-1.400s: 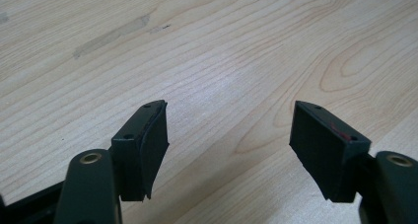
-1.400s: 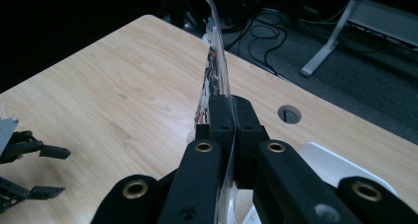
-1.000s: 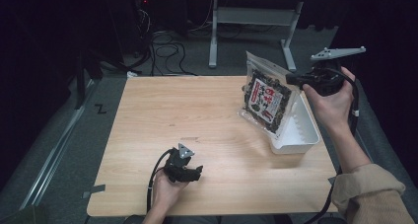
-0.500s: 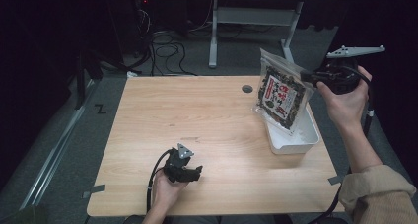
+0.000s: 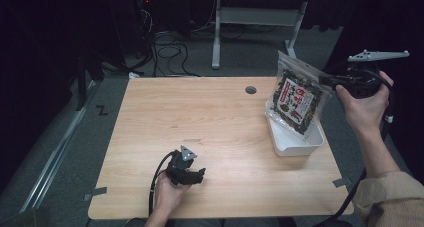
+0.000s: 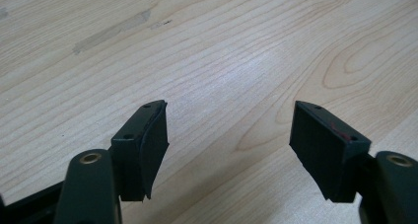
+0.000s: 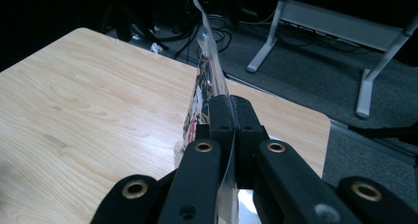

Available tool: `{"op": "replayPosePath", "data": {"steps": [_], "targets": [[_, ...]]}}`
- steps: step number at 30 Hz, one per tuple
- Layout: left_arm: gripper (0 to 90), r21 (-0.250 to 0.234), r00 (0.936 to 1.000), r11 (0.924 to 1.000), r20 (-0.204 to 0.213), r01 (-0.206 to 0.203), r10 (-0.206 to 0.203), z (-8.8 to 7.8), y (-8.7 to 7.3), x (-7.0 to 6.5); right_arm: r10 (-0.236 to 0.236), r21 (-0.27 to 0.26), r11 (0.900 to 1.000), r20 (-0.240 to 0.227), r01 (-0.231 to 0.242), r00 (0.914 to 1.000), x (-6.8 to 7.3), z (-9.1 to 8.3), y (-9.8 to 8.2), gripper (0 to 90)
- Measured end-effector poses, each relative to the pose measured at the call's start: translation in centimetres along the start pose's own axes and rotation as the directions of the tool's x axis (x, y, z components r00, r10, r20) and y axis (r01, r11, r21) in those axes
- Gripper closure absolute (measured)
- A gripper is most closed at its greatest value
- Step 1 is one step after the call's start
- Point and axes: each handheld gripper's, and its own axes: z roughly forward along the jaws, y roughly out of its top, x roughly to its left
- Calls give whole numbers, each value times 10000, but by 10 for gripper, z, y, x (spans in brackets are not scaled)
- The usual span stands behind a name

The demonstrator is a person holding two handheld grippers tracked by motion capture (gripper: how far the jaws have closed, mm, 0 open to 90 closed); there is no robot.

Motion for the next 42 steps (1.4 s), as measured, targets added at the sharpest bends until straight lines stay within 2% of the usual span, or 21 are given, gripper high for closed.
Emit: {"op": "replayPosePath", "data": {"steps": [14,21,26,29,34,35,36,42], "targets": [[311,80,10000,10000,4,0,0,1,0,0,327,-219,9992,219,-323,9992,-15,-9,-10,900],[311,48,10000,10000,0,27,-27,1,0,0,282,-227,9994,395,-274,9988,-18,-13,-11,900],[311,82,10000,10000,-3,-34,34,1,0,0,436,-135,9990,462,-430,9980,-18,-10,-14,900],[311,45,10000,10000,-4,30,-30,1,0,0,347,-82,9994,426,-344,9985,-18,-5,-17,900],[311,75,10000,10000,-22,-52,52,1,0,0,449,45,9990,283,-450,9986,-15,3,-22,900],[310,13,10000,10000,-15,27,-27,1,0,0,325,51,9995,275,-326,9991,-15,5,-23,900],[310,34,10000,10000,-38,-28,29,0,0,0,461,79,9989,239,-463,9986,-14,6,-25,900],[310,39,10000,10000,-17,-11,12,1,0,0,577,97,9983,49,-578,9983,-17,11,-34,900]]}}
